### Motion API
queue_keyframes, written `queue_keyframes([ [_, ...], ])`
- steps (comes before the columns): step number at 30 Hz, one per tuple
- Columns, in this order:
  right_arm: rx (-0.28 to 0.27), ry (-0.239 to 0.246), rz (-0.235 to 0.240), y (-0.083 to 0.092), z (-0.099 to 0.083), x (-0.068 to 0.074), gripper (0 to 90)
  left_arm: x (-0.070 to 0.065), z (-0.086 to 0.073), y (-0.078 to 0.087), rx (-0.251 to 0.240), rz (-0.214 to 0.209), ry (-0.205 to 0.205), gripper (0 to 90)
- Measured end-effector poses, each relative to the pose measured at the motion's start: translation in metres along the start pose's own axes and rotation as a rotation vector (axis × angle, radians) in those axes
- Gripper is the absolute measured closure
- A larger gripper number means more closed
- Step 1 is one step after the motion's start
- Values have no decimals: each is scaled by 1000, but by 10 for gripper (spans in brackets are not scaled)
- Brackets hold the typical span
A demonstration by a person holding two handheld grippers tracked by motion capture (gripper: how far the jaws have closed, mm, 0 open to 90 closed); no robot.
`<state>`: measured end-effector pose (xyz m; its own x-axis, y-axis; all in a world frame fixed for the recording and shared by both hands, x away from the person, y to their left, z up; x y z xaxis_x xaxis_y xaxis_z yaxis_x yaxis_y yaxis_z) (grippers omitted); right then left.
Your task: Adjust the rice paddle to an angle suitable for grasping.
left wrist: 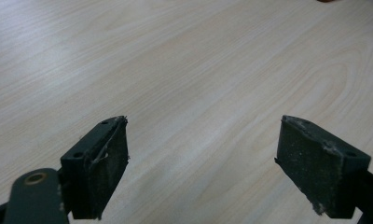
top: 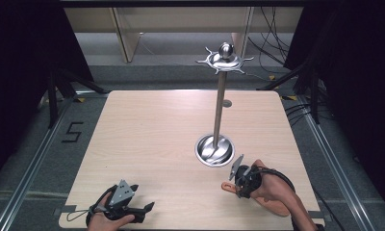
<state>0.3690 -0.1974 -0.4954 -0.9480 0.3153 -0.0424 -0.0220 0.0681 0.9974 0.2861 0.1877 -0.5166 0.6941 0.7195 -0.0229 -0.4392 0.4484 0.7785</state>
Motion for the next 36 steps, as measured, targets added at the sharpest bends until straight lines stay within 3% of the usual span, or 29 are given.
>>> queue_keyframes([
  [1,-11,51,-18,-1,-2,-6,661,0,0,-1,-5,-1,9,159],
  [2,11,-15,0,0,-3,-4,661,1,1,1,2,0,-7,159],
  [3,20,-2,6,1,-4,-7,661,2,2,1,-1,6,-27,159],
  [4,27,-16,4,1,-5,-7,661,0,1,0,0,1,9,159],
  [5,35,-20,4,1,-6,-8,661,2,1,0,1,6,-28,159],
  [6,35,-20,4,1,-6,-8,661,2,1,0,1,6,-28,159],
  [7,41,-21,9,1,-6,-10,662,1,1,0,-3,-2,0,159],
  [8,49,-27,12,1,-6,-10,661,3,2,0,-3,4,-27,159],
  [10,56,-27,15,1,-4,-10,661,0,0,1,9,3,-5,159],
  [12,63,-26,13,1,-4,-10,662,1,1,-1,-12,5,-23,159],
  [13,76,16,0,0,-2,-15,662,0,1,0,3,-4,9,159],
  [14,80,6,-2,0,-1,-14,662,0,1,0,-6,6,10,159],
  [20,111,4,2,0,2,-15,664,0,1,1,-8,3,1,159],
  [21,113,24,-13,0,3,-15,664,1,1,1,-9,3,-27,159],
  [22,113,24,-13,0,3,-15,664,1,1,1,-9,3,-27,159],
  [23,136,-9,-4,1,4,-12,664,1,1,1,-2,15,0,159],
  [26,142,-16,6,1,4,-12,665,0,1,2,-3,3,-4,159],
  [27,152,-29,2,2,4,-11,665,2,2,1,-14,16,-39,159],
  [34,140,-27,-4,2,3,-9,666,1,2,1,-8,5,-31,159],
  [35,121,-52,0,3,2,-7,666,-1,2,-1,-40,-3,3,159],
  [36,92,-30,-5,3,1,-9,667,3,2,1,-12,15,-47,159],
])
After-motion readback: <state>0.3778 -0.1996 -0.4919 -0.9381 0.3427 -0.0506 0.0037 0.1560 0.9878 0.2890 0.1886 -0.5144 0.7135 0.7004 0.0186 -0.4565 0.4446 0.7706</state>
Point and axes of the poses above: each handheld gripper's, and its own axes: y roughly backward along the jaws, z roughly out of its top, x roughly to its left, the point moved 2 cm from there along -y, roughly forward along the jaws, and after that the axes turned 13 degrees about x, right-handed, at the moved point
